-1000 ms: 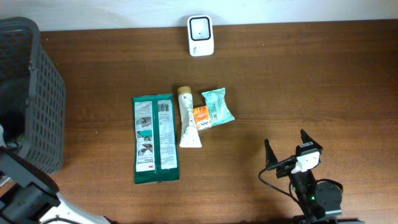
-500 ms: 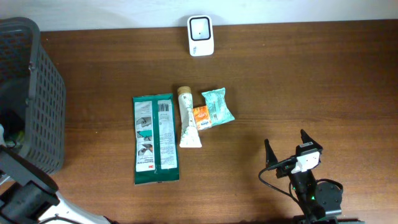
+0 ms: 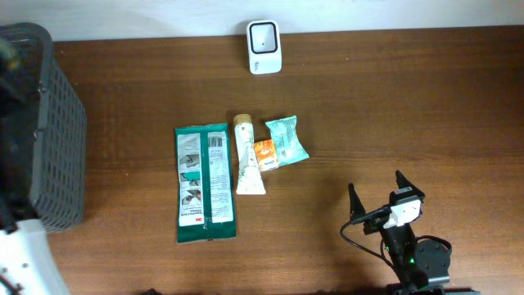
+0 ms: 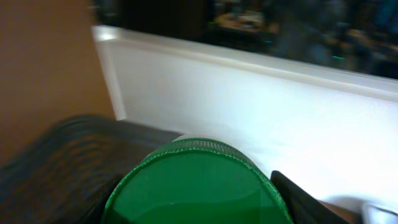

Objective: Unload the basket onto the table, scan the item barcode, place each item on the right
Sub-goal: 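Pick the green-lidded jar from the basket with the left gripper, set it right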

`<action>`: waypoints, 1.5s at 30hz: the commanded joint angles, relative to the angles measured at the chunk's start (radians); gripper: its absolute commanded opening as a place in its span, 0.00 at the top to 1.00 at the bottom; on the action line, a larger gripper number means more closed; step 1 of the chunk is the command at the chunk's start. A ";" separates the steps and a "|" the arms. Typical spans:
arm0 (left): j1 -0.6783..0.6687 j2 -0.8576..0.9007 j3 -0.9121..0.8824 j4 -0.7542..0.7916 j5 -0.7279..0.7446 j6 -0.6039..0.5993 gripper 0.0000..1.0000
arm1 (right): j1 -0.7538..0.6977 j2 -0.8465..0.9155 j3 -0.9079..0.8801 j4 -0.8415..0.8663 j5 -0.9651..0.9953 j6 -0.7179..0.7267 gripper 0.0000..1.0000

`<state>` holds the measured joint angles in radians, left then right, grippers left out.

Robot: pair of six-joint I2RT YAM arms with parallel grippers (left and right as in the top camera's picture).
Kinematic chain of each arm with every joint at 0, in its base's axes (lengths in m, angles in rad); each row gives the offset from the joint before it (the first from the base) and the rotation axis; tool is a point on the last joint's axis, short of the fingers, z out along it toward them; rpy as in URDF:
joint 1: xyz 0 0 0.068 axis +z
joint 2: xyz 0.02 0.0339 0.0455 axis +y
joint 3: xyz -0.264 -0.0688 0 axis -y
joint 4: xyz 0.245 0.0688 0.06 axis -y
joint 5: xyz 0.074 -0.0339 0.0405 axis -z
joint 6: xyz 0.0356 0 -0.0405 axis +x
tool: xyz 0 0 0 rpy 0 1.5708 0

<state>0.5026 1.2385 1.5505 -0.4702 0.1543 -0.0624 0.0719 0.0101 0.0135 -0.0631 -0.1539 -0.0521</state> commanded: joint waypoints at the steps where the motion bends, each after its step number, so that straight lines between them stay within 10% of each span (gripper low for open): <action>1: -0.247 -0.007 0.023 -0.021 0.024 -0.013 0.55 | 0.006 -0.006 -0.008 -0.002 0.005 0.008 0.02; 15: -1.128 0.633 0.023 0.046 -0.078 -0.012 0.56 | 0.006 -0.006 -0.008 -0.002 0.005 0.008 0.01; 25: -1.321 0.874 0.023 0.098 -0.099 -0.012 0.54 | 0.006 -0.006 -0.008 -0.002 0.005 0.008 0.02; 38: -1.161 0.658 0.219 -0.120 -0.099 0.010 0.05 | 0.006 -0.006 -0.008 -0.002 0.005 0.008 0.02; 45: -0.553 0.377 0.220 -0.426 -0.051 0.072 0.01 | 0.006 -0.006 -0.008 -0.002 0.005 0.008 0.02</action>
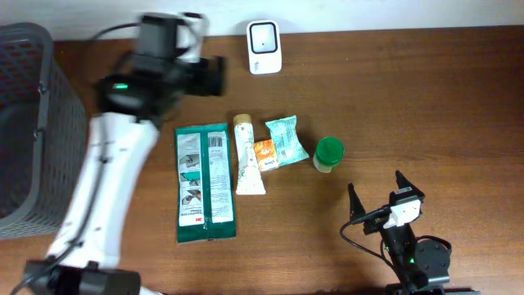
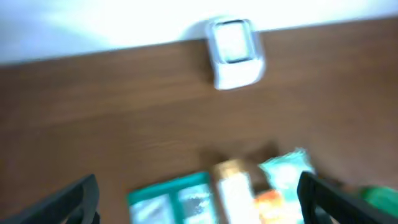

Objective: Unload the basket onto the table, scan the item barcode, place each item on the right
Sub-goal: 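Pick the green-lidded jar from the basket with the left gripper, set it right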

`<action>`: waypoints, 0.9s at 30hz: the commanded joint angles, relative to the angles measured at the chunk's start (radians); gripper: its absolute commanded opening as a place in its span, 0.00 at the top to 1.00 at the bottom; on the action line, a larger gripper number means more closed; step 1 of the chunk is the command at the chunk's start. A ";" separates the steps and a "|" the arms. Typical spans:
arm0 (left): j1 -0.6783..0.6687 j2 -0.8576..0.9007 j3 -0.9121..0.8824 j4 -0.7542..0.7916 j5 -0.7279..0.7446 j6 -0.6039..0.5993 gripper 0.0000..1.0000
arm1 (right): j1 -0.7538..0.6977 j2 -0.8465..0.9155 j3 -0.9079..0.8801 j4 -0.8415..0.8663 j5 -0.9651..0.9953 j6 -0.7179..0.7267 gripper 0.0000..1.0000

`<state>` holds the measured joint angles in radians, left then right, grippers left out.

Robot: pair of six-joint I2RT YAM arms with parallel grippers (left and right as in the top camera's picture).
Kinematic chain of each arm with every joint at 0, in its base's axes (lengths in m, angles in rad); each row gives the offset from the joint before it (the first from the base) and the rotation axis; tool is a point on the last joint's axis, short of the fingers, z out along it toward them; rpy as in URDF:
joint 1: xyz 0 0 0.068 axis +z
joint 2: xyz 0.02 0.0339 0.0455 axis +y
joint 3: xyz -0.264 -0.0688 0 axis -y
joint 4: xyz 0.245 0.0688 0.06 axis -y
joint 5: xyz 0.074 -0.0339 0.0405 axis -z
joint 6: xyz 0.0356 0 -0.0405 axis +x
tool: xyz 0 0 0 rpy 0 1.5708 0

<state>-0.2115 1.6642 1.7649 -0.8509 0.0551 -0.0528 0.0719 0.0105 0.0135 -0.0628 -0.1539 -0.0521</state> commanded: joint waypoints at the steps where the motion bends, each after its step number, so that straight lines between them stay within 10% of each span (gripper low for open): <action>1: 0.231 -0.049 0.005 -0.068 0.081 0.105 0.01 | 0.006 -0.007 -0.008 -0.002 0.005 0.008 0.02; 10: 0.552 -0.049 0.005 -0.147 0.068 0.231 0.01 | 0.006 -0.007 -0.008 -0.002 0.005 0.008 0.02; 27: 0.562 -0.049 0.005 -0.184 0.068 0.230 0.01 | 0.006 -0.007 -0.008 -0.002 0.005 0.008 0.02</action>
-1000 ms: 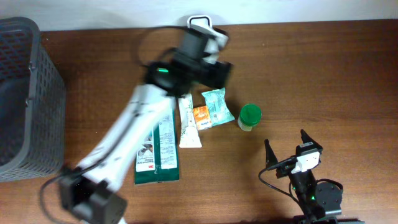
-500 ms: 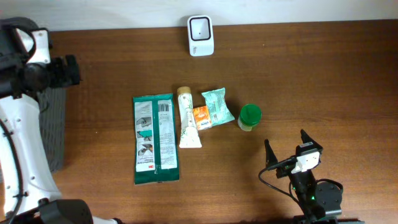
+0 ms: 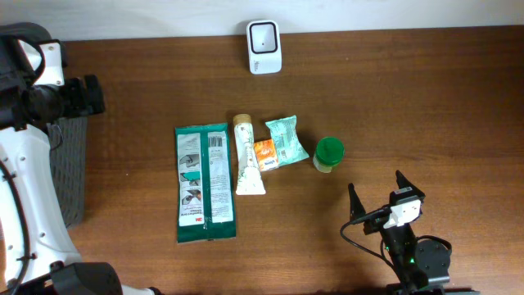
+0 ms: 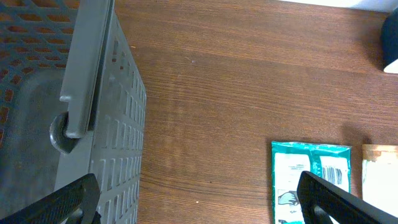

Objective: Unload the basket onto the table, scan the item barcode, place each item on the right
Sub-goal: 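Pick the green-lidded jar from the basket with the left gripper, set it right, then reach the right gripper to the green-lidded jar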

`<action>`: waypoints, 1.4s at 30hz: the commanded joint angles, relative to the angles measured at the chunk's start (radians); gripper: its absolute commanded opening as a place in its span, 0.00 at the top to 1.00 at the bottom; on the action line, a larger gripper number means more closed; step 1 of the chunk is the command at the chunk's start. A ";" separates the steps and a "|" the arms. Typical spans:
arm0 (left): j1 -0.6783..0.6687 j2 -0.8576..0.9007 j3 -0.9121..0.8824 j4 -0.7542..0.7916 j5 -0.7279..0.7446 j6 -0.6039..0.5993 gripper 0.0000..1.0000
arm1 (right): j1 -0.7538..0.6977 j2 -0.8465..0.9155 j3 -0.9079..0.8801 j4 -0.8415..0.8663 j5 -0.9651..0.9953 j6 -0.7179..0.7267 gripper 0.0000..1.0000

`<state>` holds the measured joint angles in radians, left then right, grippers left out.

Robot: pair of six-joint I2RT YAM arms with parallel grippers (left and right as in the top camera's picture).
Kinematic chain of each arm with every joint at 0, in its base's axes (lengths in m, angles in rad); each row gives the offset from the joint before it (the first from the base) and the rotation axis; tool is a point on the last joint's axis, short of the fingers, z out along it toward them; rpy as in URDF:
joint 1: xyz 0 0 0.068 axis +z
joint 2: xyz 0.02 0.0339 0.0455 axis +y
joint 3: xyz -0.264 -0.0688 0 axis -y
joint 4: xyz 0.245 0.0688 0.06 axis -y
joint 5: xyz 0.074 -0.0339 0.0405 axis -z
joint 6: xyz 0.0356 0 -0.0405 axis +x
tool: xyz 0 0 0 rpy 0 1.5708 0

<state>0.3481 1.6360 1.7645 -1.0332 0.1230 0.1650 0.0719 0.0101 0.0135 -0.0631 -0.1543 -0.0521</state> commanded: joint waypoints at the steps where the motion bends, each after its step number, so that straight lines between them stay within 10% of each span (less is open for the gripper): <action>1: 0.002 -0.021 0.005 -0.002 0.001 0.013 0.01 | 0.006 -0.006 -0.008 -0.002 0.006 0.008 0.02; 9: 0.002 -0.021 0.005 -0.002 0.000 0.013 0.01 | 0.006 -0.003 0.014 0.078 -0.142 0.081 0.02; 21: 0.002 -0.021 0.005 -0.002 0.001 0.013 0.01 | 0.006 0.935 1.138 -0.829 -0.161 0.087 0.02; 27: 0.002 -0.021 0.005 -0.002 0.001 0.013 0.01 | 0.006 1.253 1.154 -0.808 -0.294 0.275 0.01; 33: 0.002 -0.021 0.005 -0.002 0.000 0.013 0.01 | 0.161 1.501 1.226 -0.804 0.111 0.627 0.02; 42: 0.002 -0.021 0.005 -0.002 0.000 0.013 0.01 | 0.227 1.714 1.226 -0.711 0.114 0.633 0.02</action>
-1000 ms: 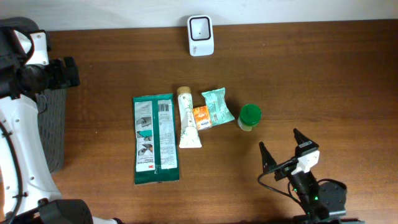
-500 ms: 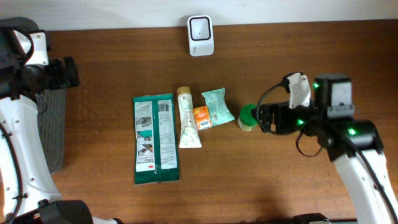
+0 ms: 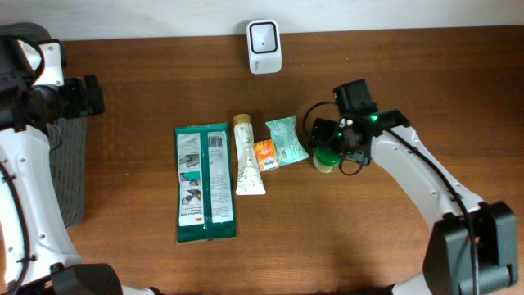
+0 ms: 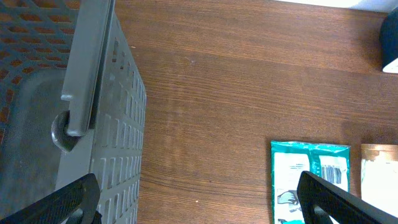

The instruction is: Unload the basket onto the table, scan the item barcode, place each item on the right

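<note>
A small jar with a green lid (image 3: pixel 328 154) stands on the table, right of the other items. My right gripper (image 3: pixel 331 141) hangs over it, open, with a dark finger on each side of the lid. The jar's lower part is hidden. The white scanner (image 3: pixel 264 47) sits at the table's back edge; only its corner (image 4: pixel 391 38) shows in the left wrist view. My left gripper (image 3: pixel 87 94) (image 4: pixel 199 208) is open and holds nothing, by the grey basket (image 4: pixel 68 118) at the far left.
A long green pack (image 3: pixel 205 182) (image 4: pixel 310 180), a white tube (image 3: pixel 248 156), an orange sachet (image 3: pixel 265 155) and a teal sachet (image 3: pixel 286 138) lie side by side mid-table. The basket's wall (image 3: pixel 72 168) stands along the left edge.
My right arm has left its folded place at the table's front right and now reaches over the green-lidded jar. The left arm and the items have not moved.
My left gripper first held the green-lidded jar up near the basket, with no jar on the table. Then the jar stood right of the teal sachet and the left gripper was open near the scanner. The left arm went back beside the basket; now the right gripper is at the jar.
</note>
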`<action>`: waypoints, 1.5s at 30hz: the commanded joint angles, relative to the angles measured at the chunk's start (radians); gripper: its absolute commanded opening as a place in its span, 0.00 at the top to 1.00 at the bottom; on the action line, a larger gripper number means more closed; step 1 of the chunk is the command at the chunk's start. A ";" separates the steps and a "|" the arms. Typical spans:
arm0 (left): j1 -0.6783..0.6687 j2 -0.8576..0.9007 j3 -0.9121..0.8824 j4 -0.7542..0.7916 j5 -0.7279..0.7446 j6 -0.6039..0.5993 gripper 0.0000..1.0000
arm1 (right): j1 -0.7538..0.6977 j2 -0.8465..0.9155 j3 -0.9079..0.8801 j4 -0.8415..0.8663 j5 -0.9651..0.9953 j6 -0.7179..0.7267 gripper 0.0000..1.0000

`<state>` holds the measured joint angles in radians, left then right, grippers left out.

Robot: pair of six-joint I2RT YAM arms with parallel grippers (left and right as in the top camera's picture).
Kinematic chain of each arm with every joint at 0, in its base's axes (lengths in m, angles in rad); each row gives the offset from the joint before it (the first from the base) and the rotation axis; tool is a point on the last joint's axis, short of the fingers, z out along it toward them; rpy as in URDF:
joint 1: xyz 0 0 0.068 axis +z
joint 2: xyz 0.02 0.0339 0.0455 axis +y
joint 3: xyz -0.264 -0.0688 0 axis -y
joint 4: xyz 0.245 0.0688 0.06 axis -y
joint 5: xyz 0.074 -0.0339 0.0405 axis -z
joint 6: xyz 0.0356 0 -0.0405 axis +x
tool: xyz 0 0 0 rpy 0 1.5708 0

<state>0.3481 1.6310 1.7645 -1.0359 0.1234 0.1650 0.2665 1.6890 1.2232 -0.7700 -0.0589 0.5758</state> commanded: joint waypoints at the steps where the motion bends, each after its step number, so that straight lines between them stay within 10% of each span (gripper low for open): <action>1: 0.002 -0.016 0.005 0.001 0.000 0.013 0.01 | 0.035 0.049 0.017 -0.019 0.019 0.005 0.05; 8: 0.002 -0.016 0.005 0.001 0.000 0.013 0.01 | 0.035 0.071 0.017 -0.024 0.071 -0.290 0.18; 12: 0.002 -0.016 0.005 0.001 0.000 0.013 0.01 | 0.035 0.071 0.017 -0.018 0.071 -0.386 0.50; 15: 0.002 -0.016 0.005 0.001 0.000 0.013 0.01 | 0.035 0.050 0.030 -0.023 0.062 -0.424 0.53; 24: 0.002 -0.016 0.005 0.001 0.000 0.013 0.01 | -0.016 0.019 0.071 -0.111 -0.028 -1.645 0.58; 26: 0.002 -0.016 0.005 0.001 0.000 0.013 0.01 | -0.090 0.023 0.071 -0.113 -0.172 -1.587 0.46; 27: 0.002 -0.016 0.005 0.001 0.000 0.013 0.01 | -0.123 0.023 0.071 -0.104 -0.256 -1.475 0.02; 35: 0.002 -0.016 0.005 0.001 0.000 0.013 0.01 | -0.153 0.025 0.167 -0.167 -0.161 -0.263 0.02; 45: 0.002 -0.016 0.005 0.001 0.000 0.013 0.01 | -0.069 0.041 0.090 -0.094 0.041 -0.070 0.01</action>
<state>0.3481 1.6310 1.7645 -1.0348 0.1230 0.1650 0.1913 1.7363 1.3415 -0.8757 -0.0303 0.4755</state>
